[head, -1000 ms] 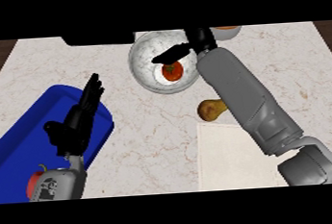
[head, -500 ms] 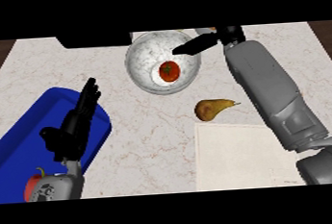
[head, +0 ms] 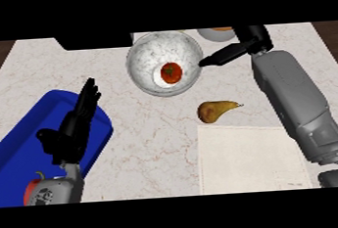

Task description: Pick the tomato from the placemat and place it in the bowl

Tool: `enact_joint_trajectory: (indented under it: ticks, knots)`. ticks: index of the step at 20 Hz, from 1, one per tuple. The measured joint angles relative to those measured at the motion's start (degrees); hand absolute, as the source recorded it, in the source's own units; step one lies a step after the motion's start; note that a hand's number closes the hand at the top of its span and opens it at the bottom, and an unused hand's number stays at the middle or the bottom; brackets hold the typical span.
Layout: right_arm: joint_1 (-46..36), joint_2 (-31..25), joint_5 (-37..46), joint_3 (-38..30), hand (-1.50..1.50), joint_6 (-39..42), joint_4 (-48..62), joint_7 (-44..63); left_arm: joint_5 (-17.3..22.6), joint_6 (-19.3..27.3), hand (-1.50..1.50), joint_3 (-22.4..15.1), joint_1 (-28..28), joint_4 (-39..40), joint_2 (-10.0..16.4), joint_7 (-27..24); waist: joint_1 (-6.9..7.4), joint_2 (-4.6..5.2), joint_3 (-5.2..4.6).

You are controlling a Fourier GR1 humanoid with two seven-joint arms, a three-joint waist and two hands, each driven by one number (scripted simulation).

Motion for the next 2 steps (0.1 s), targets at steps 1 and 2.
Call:
enact_joint_trajectory:
  ticks: [1, 2]
  knots:
    - [0.81, 0.06, 0.08, 0.24, -1.5, 0.35, -1.1, 0.44, 0.01, 0.17, 0.0, 0.12, -0.74, 0.29, -0.2, 0.33, -0.05, -0.02, 0.0]
    - [1.74, -0.47, 0.09, 0.25, -1.5, 1.11, -1.78, 0.23, 0.05, -0.11, 0.0, 0.0, -0.29, -0.21, -0.09, 0.51, -0.02, -0.02, -0.01]
